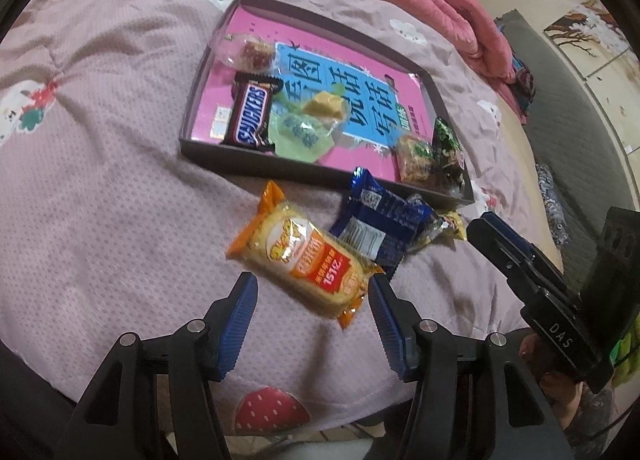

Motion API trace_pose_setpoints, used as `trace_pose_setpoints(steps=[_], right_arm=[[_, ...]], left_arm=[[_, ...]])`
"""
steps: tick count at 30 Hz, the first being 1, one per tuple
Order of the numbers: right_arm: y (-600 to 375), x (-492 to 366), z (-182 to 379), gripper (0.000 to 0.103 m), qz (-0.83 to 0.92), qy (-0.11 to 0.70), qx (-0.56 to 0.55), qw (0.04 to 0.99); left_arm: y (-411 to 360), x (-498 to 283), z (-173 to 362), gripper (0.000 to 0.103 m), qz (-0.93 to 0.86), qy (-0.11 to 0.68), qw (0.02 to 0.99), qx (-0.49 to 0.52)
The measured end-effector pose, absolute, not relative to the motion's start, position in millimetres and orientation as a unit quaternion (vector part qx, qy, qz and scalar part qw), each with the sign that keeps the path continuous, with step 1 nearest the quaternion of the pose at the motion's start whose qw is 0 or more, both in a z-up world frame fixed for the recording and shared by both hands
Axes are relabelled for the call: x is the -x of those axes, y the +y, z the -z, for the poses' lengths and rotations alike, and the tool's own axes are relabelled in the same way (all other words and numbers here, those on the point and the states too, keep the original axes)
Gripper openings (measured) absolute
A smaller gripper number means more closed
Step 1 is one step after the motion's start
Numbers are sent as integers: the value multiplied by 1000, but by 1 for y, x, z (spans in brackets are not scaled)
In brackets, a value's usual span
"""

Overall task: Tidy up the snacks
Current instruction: 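Withdraw both tools from tray toward the remaining snacks, then grasp yellow-orange rice cracker bag with left tool while right tool grasps round wrapped cake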

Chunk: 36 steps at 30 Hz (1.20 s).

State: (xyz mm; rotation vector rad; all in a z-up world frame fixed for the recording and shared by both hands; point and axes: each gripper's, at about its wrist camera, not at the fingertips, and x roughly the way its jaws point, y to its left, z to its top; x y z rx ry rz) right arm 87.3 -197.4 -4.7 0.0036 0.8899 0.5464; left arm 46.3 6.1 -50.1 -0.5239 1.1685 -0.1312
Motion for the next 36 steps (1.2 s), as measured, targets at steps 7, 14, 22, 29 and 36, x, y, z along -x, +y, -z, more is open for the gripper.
trace_pose_setpoints(steps=[7, 14, 22, 29, 36], right_arm=[[-192, -83, 11, 50, -256, 437, 28, 862], [-192, -87, 22, 50, -243, 455, 44, 855], [-179, -90, 33, 50, -240, 454, 93, 853], [-172, -95, 41, 47, -238, 445, 115, 856], [-164, -103, 49, 35, -252, 448, 114, 850]], left_arm=[[4, -47, 64, 59, 63, 559, 782, 270], [0, -57, 78, 59, 59, 567, 767, 294], [5, -69, 89, 59, 41, 559, 763, 322], [13, -79, 94, 55, 33, 550, 764, 337], [14, -86, 94, 50, 33, 554, 767, 321]])
